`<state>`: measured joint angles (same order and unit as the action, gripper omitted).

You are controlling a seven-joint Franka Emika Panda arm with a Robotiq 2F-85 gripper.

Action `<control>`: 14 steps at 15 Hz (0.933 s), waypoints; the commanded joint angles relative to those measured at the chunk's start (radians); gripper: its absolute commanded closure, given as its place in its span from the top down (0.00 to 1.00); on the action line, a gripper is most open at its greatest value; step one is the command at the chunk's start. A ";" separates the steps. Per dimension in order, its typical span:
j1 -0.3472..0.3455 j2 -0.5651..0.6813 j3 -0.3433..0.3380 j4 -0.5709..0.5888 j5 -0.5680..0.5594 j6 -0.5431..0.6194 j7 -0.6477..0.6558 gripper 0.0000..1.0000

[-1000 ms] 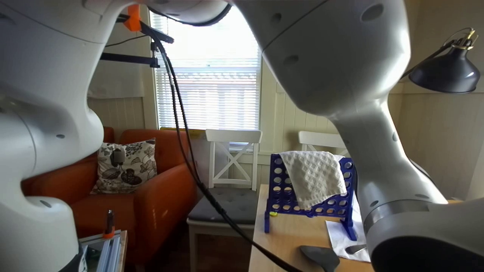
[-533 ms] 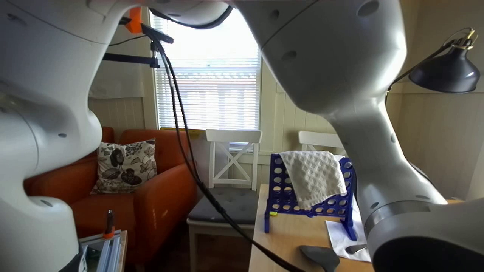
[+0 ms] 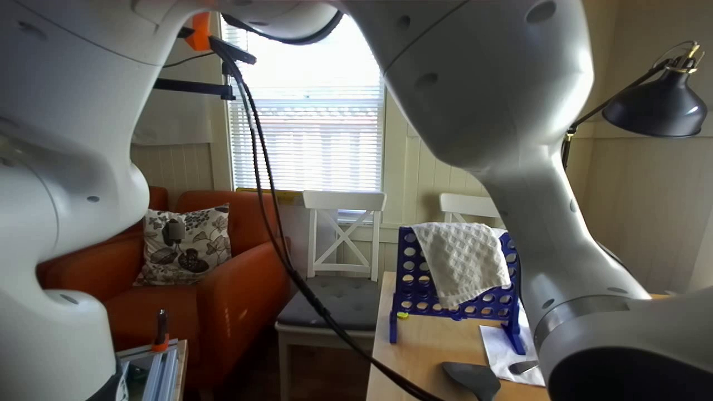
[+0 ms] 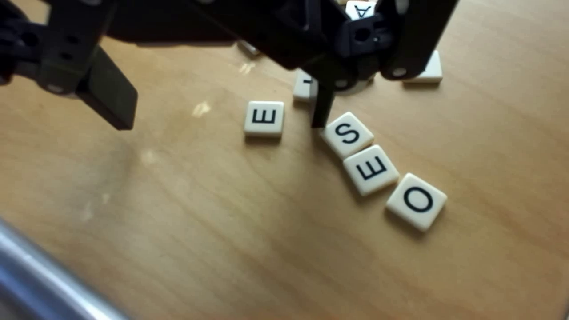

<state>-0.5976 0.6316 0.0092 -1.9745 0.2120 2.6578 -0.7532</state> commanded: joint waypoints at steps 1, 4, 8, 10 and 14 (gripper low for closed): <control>0.021 -0.056 -0.013 -0.069 0.002 0.031 0.066 1.00; 0.031 -0.096 -0.023 -0.112 -0.013 0.046 0.096 1.00; 0.038 -0.074 -0.039 -0.079 -0.028 0.037 0.106 1.00; 0.015 -0.067 -0.015 -0.065 -0.009 0.025 0.069 1.00; -0.017 -0.017 0.024 -0.005 0.004 -0.010 0.031 1.00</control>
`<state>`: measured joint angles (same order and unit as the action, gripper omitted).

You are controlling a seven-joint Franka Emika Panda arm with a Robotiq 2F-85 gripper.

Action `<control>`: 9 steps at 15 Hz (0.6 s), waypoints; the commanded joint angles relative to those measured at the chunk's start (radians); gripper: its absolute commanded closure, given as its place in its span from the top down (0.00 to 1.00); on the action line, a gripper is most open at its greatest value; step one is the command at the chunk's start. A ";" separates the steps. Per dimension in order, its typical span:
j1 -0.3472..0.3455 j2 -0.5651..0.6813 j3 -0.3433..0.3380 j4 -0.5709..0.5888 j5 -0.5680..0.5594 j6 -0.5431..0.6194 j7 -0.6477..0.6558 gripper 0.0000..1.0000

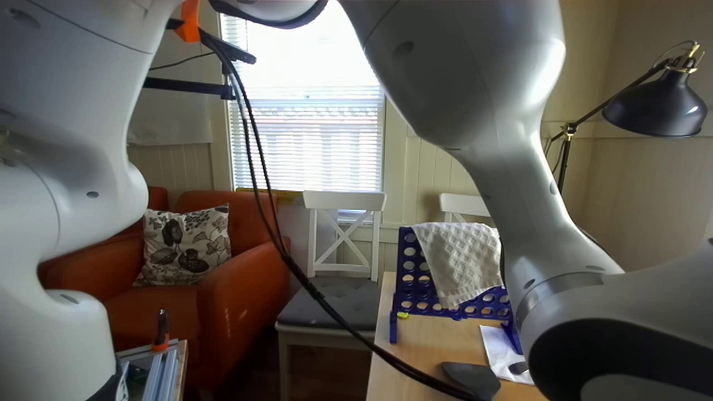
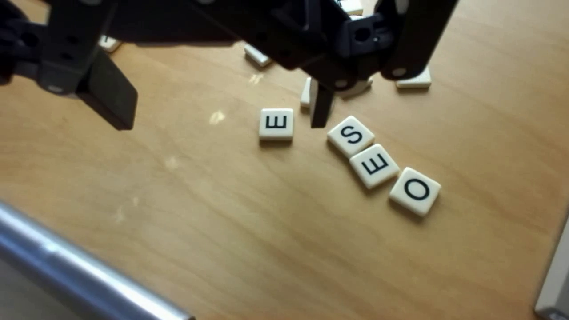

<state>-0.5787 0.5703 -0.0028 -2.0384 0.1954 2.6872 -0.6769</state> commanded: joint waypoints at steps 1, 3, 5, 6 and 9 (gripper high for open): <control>-0.040 0.054 0.042 0.073 0.020 -0.053 -0.049 1.00; -0.041 0.068 0.041 0.091 0.016 -0.070 -0.041 1.00; -0.041 0.078 0.037 0.103 0.013 -0.082 -0.032 1.00; -0.041 0.081 0.035 0.105 0.011 -0.083 -0.032 1.00; -0.046 0.095 0.034 0.123 0.010 -0.094 -0.032 1.00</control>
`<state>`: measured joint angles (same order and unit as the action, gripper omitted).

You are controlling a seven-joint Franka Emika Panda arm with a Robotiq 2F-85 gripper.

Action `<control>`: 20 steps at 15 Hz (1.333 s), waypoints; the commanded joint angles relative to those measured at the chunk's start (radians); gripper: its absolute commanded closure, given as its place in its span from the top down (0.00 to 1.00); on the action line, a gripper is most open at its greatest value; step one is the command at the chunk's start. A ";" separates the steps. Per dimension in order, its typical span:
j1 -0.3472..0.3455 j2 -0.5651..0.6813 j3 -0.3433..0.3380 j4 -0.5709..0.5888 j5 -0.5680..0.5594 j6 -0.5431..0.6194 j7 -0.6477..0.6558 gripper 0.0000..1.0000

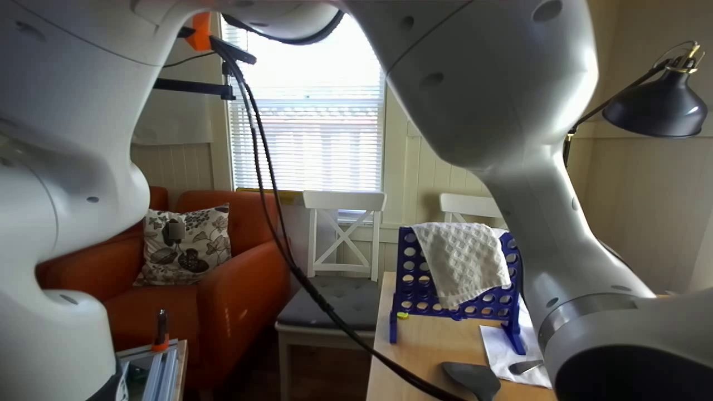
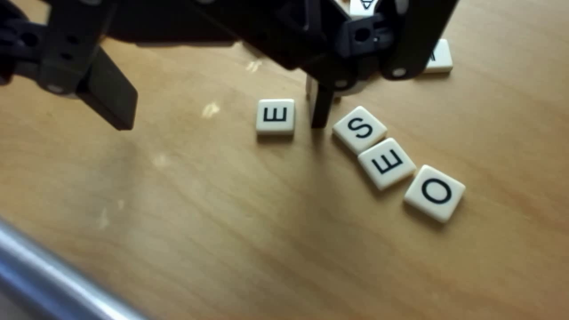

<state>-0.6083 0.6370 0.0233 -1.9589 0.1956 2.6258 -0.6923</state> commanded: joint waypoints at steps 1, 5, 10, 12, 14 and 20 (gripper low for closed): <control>-0.018 0.032 0.008 0.046 0.010 -0.034 -0.017 1.00; -0.019 0.036 0.006 0.053 0.008 -0.033 -0.014 0.70; -0.019 0.034 -0.003 0.060 0.000 -0.040 -0.002 0.34; -0.009 0.027 -0.017 0.056 -0.012 -0.045 0.009 0.20; 0.004 0.025 -0.028 0.057 -0.025 -0.057 0.015 0.06; -0.008 -0.006 -0.005 0.043 0.025 -0.061 0.009 0.06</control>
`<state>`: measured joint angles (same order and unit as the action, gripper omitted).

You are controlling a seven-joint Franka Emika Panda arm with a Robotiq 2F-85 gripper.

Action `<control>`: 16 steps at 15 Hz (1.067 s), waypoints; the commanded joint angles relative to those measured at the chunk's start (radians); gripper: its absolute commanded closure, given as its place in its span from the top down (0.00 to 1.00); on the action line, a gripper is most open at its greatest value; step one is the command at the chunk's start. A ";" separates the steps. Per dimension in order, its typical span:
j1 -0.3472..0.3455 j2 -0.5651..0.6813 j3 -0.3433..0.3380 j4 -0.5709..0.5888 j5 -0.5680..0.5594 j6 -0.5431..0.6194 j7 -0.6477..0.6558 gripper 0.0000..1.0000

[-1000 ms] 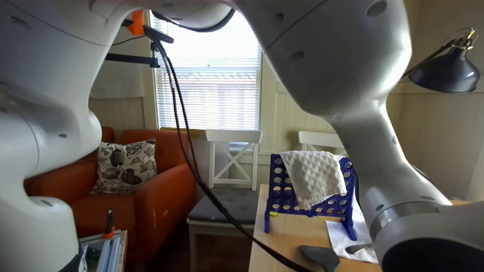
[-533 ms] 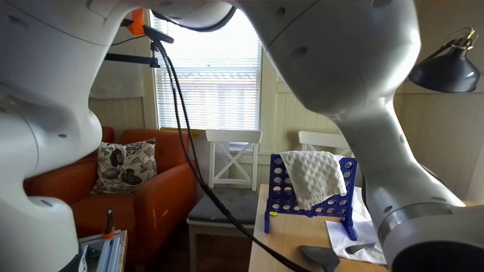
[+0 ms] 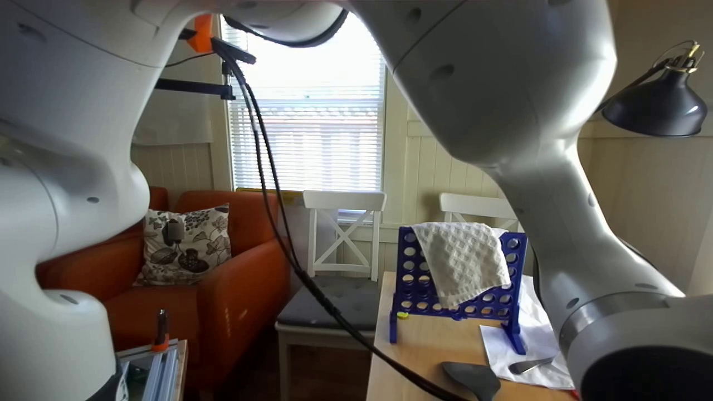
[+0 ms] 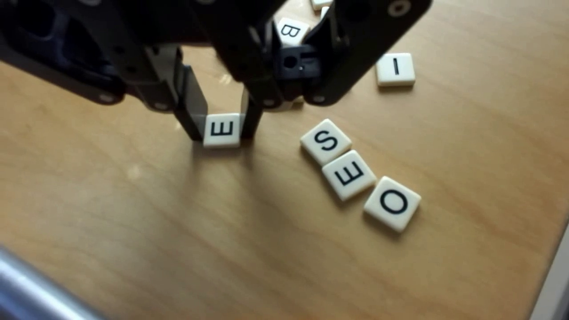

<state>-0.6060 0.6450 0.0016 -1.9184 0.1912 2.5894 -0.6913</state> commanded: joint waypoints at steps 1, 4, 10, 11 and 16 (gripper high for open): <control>-0.028 -0.031 0.034 -0.004 0.065 -0.038 0.014 0.06; -0.056 -0.060 0.062 -0.006 0.166 -0.074 0.040 0.06; -0.067 -0.081 0.050 0.000 0.243 -0.194 0.031 0.06; -0.064 -0.080 0.041 0.002 0.237 -0.226 0.036 0.06; -0.041 -0.070 0.019 0.005 0.223 -0.209 0.026 0.25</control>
<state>-0.6622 0.5736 0.0378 -1.9186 0.4036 2.3874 -0.6592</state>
